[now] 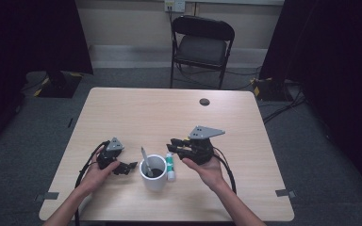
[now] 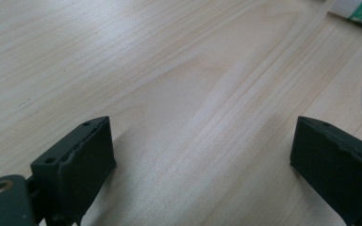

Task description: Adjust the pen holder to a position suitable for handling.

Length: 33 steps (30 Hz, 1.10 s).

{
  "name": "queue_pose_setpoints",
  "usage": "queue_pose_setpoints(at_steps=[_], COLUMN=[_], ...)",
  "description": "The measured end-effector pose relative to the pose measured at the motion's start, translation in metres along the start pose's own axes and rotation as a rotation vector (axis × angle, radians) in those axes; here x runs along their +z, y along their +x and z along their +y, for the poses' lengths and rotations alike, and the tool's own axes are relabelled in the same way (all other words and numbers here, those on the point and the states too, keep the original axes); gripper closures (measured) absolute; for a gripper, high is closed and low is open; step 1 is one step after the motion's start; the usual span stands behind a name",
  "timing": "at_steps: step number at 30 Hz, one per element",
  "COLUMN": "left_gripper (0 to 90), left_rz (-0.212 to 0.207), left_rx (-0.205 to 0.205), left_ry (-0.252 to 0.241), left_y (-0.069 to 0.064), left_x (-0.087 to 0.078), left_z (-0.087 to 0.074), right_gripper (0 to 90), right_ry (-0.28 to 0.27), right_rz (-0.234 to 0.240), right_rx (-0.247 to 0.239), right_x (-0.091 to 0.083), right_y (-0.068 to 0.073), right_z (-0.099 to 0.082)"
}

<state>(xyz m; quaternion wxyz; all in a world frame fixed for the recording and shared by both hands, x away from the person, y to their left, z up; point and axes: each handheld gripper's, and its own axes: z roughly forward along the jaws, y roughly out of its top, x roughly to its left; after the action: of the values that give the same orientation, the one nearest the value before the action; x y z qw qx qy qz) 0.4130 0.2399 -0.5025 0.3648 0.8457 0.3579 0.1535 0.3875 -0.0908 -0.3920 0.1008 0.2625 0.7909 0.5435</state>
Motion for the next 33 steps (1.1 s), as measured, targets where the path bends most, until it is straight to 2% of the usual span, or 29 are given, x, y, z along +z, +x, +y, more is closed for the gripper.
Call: queue_pose_setpoints(at_steps=[6,11,15,22,27,33], left_gripper=[6.3,6.3,6.3,6.3,6.3,6.3], left_rz=[0.0,0.0,0.0,0.0,0.0,0.0], left_rx=[0.0,0.0,0.0,-0.001,0.0,0.0], left_ry=[0.0,0.0,0.0,-0.001,0.0,-0.001], left_y=[0.0,0.0,0.0,0.0,0.0,0.0], left_x=[0.0,0.0,0.0,0.0,0.0,0.0], left_z=[0.0,0.0,0.0,0.0,0.0,0.0], right_gripper=[70.0,67.3,65.9,60.8,52.8,45.3], right_ry=[0.05,0.111,0.161,0.199,0.211,0.238], right_rz=[-0.051,-0.08,-0.079,-0.073,-0.079,-0.111], right_rx=[0.024,0.041,0.052,0.046,0.044,0.038], right_x=[-0.003,0.006,0.019,0.035,0.045,0.055], right_y=[-0.013,-0.023,-0.028,-0.032,-0.035,-0.035], right_z=[-0.016,-0.033,-0.046,-0.055,-0.057,-0.06])
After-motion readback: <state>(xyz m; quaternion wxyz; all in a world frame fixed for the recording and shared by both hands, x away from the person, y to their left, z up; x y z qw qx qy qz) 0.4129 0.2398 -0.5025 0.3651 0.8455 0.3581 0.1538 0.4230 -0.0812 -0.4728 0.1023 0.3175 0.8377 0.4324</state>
